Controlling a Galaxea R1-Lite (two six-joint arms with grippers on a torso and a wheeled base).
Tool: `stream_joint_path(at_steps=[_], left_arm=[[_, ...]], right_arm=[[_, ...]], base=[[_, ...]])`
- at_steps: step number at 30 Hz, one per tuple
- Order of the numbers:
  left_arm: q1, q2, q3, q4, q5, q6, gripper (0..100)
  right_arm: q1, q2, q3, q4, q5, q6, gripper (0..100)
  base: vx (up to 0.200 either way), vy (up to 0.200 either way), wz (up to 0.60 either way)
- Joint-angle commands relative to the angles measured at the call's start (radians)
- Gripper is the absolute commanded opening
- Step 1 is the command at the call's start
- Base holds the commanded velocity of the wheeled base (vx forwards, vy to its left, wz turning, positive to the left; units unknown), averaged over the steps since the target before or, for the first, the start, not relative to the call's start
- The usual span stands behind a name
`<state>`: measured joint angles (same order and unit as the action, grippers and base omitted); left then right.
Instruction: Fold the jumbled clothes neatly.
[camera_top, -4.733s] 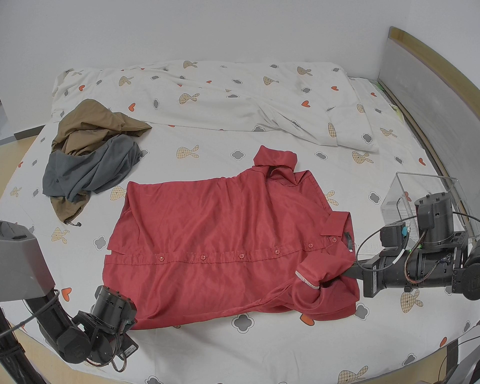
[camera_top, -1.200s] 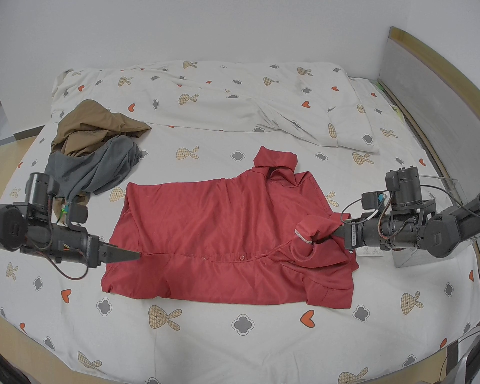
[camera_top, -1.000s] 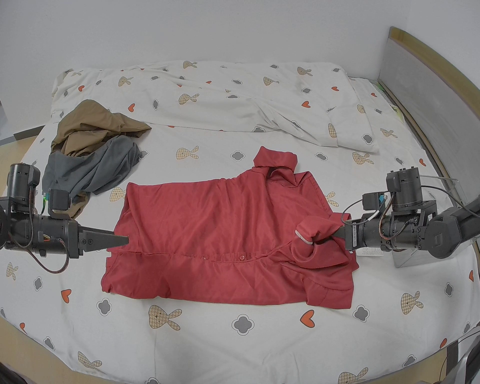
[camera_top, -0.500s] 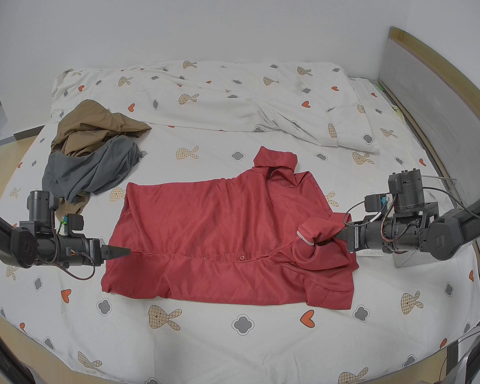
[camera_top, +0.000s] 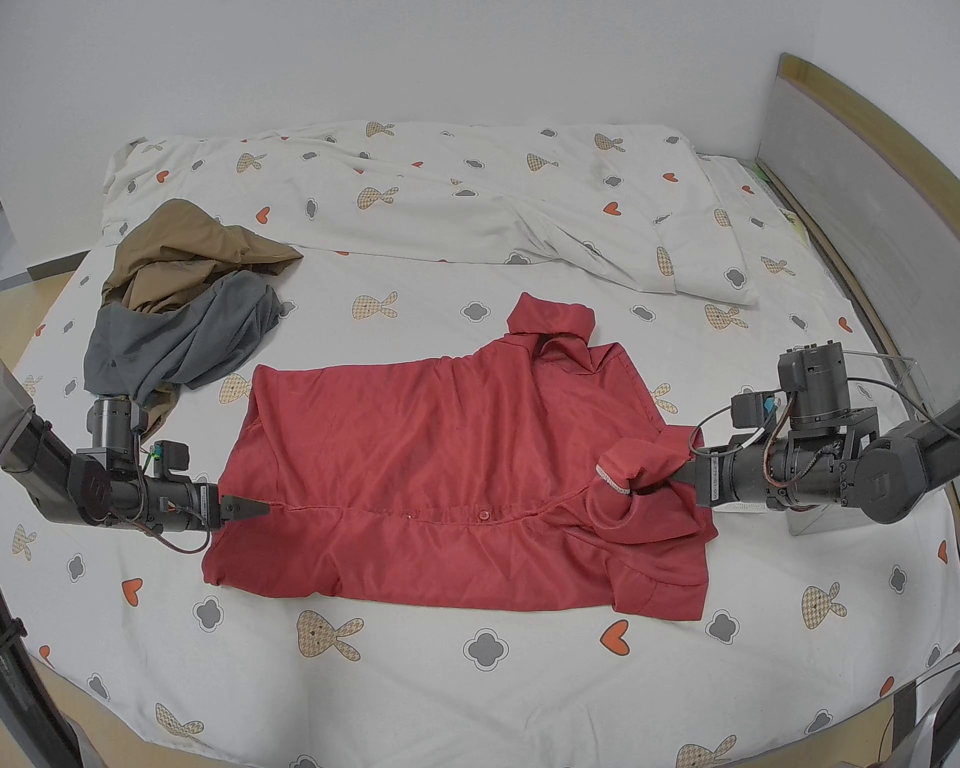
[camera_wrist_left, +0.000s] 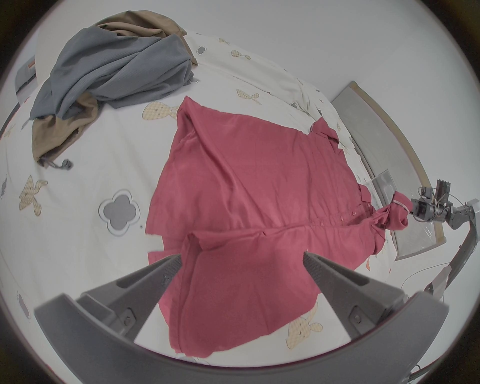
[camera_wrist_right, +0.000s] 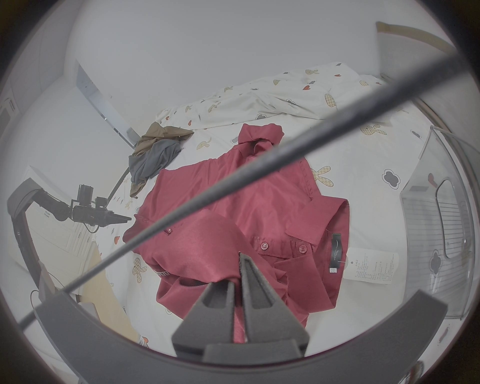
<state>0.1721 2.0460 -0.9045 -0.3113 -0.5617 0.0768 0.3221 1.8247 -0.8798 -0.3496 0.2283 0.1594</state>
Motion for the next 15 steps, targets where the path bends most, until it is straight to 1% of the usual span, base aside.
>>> stream_joint_path(at_steps=[1, 6, 15], left_arm=[[0.001, 0.054, -0.056, 0.001, -0.001, 0.000, 100], [0.001, 0.085, -0.083, 0.001, -0.018, 0.000, 100], [0.000, 0.102, -0.109, 0.001, -0.018, 0.011, 100]], right_arm=[[0.000, -0.002, 0.012, -0.002, 0.000, 0.000, 0], [0.000, -0.002, 0.018, -0.002, 0.000, 0.000, 0], [0.003, -0.001, 0.018, -0.003, 0.002, 0.000, 0]], base=[[0.000, 0.000, 0.00], [0.000, 0.000, 0.00], [0.000, 0.000, 0.00]])
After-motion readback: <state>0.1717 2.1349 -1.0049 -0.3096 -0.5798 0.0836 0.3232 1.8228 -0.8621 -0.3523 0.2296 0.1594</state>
